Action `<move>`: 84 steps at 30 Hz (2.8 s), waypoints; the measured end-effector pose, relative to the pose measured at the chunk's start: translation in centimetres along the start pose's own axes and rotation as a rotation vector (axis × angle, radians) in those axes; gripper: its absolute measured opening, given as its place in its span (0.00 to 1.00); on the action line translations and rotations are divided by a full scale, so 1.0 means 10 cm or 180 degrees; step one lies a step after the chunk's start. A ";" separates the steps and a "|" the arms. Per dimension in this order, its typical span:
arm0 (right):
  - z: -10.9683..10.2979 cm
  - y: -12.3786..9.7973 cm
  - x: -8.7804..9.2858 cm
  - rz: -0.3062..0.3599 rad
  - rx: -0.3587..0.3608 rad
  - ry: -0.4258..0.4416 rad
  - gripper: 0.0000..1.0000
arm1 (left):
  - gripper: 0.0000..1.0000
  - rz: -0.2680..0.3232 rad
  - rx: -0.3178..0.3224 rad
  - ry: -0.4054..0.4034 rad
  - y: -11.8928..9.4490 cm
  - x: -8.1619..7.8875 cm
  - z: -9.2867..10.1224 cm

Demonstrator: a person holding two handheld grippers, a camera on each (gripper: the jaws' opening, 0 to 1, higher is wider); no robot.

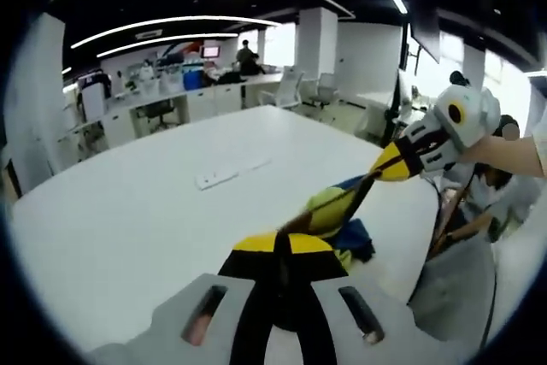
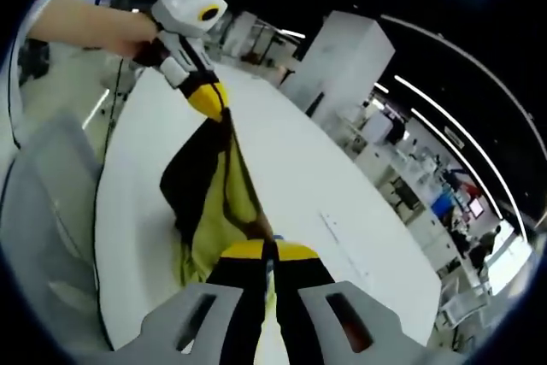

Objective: Fold the garment on the visible template until the final outline fits inside the template.

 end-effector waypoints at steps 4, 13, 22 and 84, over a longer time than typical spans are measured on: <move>0.04 -0.08 -0.07 0.0045 0.0094 0.0007 0.02 | 0.00 0.0055 0.0024 0.0044 -0.01 -0.11 0.05; 0.14 -0.24 -0.31 0.0160 0.0267 -0.0094 0.02 | 0.00 0.0240 0.0056 0.0141 -0.08 -0.39 0.12; 0.15 -0.36 -0.42 0.0192 0.0337 -0.0126 0.02 | 0.00 0.0358 0.0098 0.0138 -0.18 -0.59 0.22; 0.45 -1.21 -1.77 0.0969 0.0932 -0.0601 0.02 | 0.00 0.1358 0.0220 0.0422 -0.82 -1.81 0.67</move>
Point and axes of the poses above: the point that each gripper's makers call its tool centre point, and the gripper's own axes: y roughly forward along the fingers, z roughly to its right, x roughly out of its underside, the point moved 9 cm from there along -y, roughly backward along the fingers, and after that the axes turned 15 degrees about z, right-handed, at the moved point
